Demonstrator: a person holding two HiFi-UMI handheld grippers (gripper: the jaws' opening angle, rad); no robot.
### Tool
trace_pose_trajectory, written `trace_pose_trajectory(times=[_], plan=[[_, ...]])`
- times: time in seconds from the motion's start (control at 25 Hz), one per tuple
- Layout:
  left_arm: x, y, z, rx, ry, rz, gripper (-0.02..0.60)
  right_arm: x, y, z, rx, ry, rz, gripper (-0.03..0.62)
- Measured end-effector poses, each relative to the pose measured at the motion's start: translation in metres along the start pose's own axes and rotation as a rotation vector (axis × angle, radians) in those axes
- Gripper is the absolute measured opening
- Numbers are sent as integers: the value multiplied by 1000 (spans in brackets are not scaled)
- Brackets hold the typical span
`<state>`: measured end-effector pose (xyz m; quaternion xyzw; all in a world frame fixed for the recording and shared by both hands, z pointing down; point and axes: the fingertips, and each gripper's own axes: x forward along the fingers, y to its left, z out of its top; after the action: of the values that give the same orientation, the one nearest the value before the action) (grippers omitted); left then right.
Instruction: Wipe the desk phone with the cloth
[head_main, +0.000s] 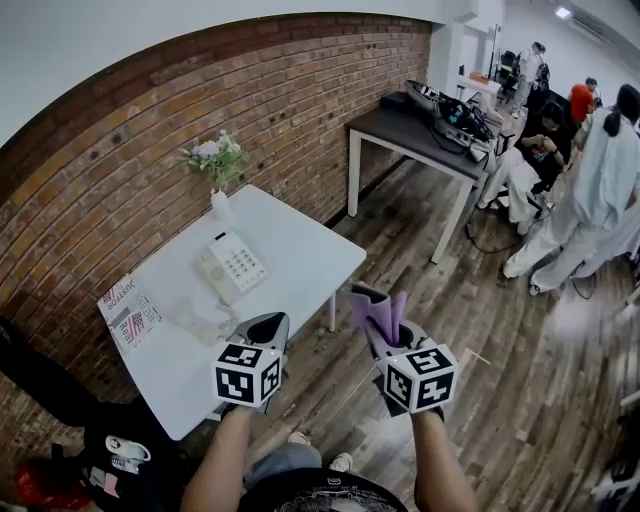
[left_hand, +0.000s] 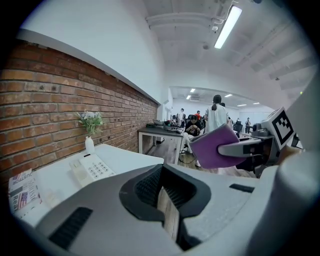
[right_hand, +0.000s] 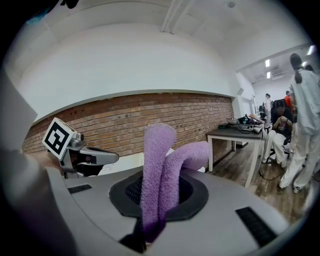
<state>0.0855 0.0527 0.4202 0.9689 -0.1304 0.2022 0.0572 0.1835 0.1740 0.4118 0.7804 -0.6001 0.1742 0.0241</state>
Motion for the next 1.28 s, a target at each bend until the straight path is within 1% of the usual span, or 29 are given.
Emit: trace_pose_trajectory(times=[0.24, 0.52, 0.64, 0.88, 1.28], plan=[[18, 26, -2, -26, 5, 37, 5, 38, -3, 1, -14, 22, 45, 48], [45, 72, 0, -62, 7, 89, 5, 101, -4, 12, -37, 39, 109, 48], [54, 98, 4, -79, 12, 121, 5, 133, 1, 19, -49, 61, 147, 48], [68, 149, 14, -115, 15, 165, 5, 190, 12, 35, -67, 92, 196, 48], [64, 242, 11, -209, 2, 272, 5, 285, 51, 52, -140, 158, 299, 48]])
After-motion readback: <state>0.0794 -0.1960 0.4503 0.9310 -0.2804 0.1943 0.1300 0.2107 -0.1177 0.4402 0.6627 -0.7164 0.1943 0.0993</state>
